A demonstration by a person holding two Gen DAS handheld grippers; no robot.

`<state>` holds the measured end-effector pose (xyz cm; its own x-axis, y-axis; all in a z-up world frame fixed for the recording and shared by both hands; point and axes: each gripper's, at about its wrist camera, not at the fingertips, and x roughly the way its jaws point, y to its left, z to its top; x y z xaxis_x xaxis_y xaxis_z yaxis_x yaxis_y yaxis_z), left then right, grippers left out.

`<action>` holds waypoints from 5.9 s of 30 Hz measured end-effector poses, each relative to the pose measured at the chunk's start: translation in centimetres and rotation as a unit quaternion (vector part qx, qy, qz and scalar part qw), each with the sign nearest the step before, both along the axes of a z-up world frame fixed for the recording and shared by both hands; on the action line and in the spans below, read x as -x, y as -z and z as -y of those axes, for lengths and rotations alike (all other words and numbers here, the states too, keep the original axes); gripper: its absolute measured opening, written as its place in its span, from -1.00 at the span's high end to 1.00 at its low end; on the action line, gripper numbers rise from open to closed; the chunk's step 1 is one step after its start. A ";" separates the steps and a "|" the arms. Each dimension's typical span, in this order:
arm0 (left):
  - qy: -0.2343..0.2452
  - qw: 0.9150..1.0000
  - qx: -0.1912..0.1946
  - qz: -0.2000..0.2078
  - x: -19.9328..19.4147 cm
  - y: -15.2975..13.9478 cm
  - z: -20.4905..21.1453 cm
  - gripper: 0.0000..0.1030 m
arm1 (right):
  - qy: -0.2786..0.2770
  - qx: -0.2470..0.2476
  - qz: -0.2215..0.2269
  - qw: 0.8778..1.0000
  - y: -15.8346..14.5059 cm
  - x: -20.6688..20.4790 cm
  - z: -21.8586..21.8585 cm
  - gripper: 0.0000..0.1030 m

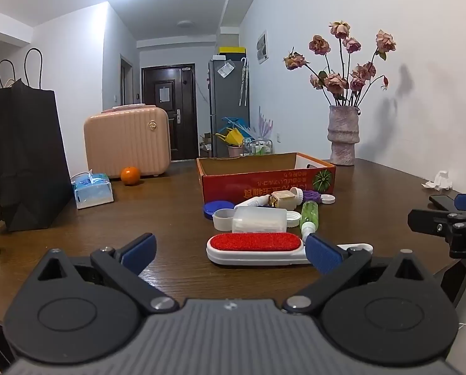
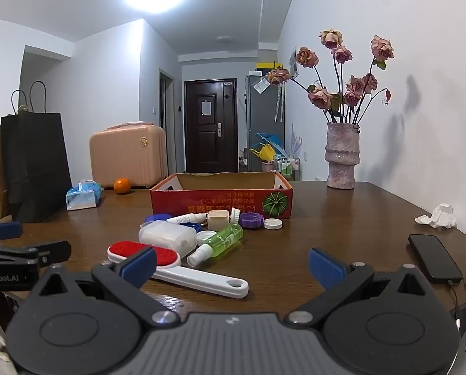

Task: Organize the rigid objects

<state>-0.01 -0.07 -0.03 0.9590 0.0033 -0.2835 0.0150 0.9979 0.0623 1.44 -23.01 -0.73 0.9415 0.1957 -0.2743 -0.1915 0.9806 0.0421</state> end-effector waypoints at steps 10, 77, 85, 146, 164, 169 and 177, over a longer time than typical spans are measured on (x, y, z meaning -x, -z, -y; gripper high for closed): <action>0.000 1.000 0.005 0.001 -0.1 0.1 -0.1 -1.00 | 0.003 0.001 -0.001 1.000 0.2 0.0 -0.3 -1.00; 0.003 1.000 -0.005 -0.006 -0.5 0.4 0.2 -1.00 | 0.010 -0.004 0.004 1.000 0.3 -0.3 0.4 -1.00; 0.000 1.000 -0.004 -0.008 -0.8 0.4 -0.1 -1.00 | 0.010 -0.009 -0.003 1.000 0.5 -0.7 0.3 -1.00; 0.053 0.964 0.172 -0.197 -16.7 0.4 -6.1 0.08 | -0.045 -0.127 -0.175 0.975 4.6 -16.0 4.2 0.77; -0.028 0.969 0.196 -0.147 -38.7 -4.4 -6.6 0.08 | -0.099 -0.149 -0.156 0.971 -2.2 -43.7 3.4 0.77; -0.011 0.967 0.168 -0.191 -41.9 -1.2 -5.5 0.10 | -0.099 -0.091 -0.207 0.969 0.5 -49.1 2.6 0.79; 0.029 0.978 0.073 -0.193 -42.3 0.8 -3.7 -0.11 | -0.079 0.056 -0.191 0.977 2.5 -47.0 -1.5 0.77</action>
<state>42.28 3.67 -0.79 0.7773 -0.1147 -0.6185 0.0658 0.9927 -0.1015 48.45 -21.54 -3.24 0.7265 0.2787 -0.6280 -0.3321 0.9426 0.0342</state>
